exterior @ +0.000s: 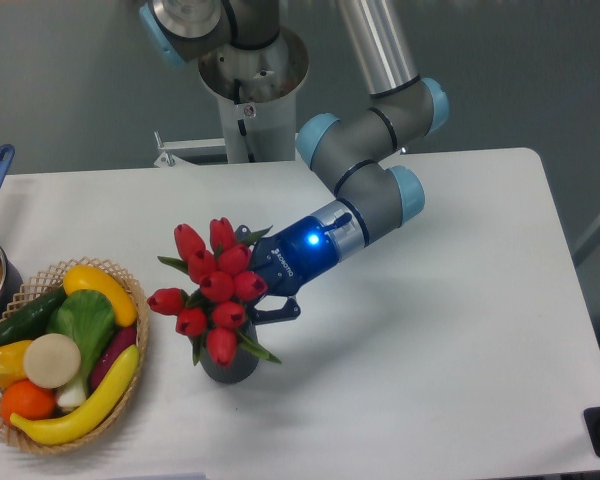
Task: Insert the flowers into the vase
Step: 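Lower the tulip stems into the vase opening, then open the gripper to release the tulips and pull away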
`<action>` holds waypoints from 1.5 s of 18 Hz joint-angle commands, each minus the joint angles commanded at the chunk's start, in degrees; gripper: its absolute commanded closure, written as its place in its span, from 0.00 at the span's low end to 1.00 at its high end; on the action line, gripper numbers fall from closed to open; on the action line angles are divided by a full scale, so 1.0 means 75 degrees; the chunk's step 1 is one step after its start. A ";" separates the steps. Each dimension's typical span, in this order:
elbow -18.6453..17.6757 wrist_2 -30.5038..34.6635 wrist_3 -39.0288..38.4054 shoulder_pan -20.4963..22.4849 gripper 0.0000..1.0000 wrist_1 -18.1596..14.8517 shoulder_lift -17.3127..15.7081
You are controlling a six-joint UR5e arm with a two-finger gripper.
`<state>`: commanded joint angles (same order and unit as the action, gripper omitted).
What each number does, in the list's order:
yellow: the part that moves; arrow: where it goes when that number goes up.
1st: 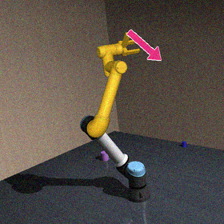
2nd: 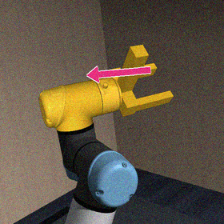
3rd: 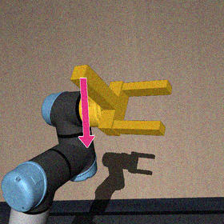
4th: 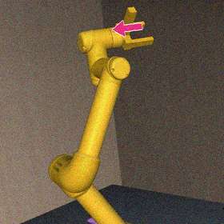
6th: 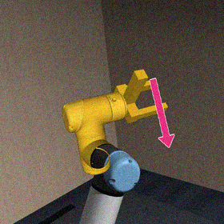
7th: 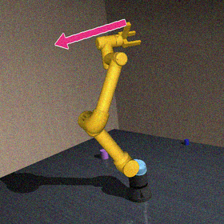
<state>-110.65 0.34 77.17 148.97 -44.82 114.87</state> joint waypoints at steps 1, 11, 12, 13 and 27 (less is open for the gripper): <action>-0.0012 0.0059 0.0000 0.0000 0.50 0.0000 0.0000; -0.0059 0.0469 0.0000 0.0012 0.20 0.0012 -0.0012; -0.0059 0.0481 0.0000 0.0012 0.15 0.0012 -0.0035; -0.0070 0.0481 0.0012 0.0012 0.12 0.0012 -0.0035; -0.0106 0.1933 0.0012 0.0550 0.00 0.0035 -0.0913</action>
<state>-111.45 14.85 77.26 153.10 -44.56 108.02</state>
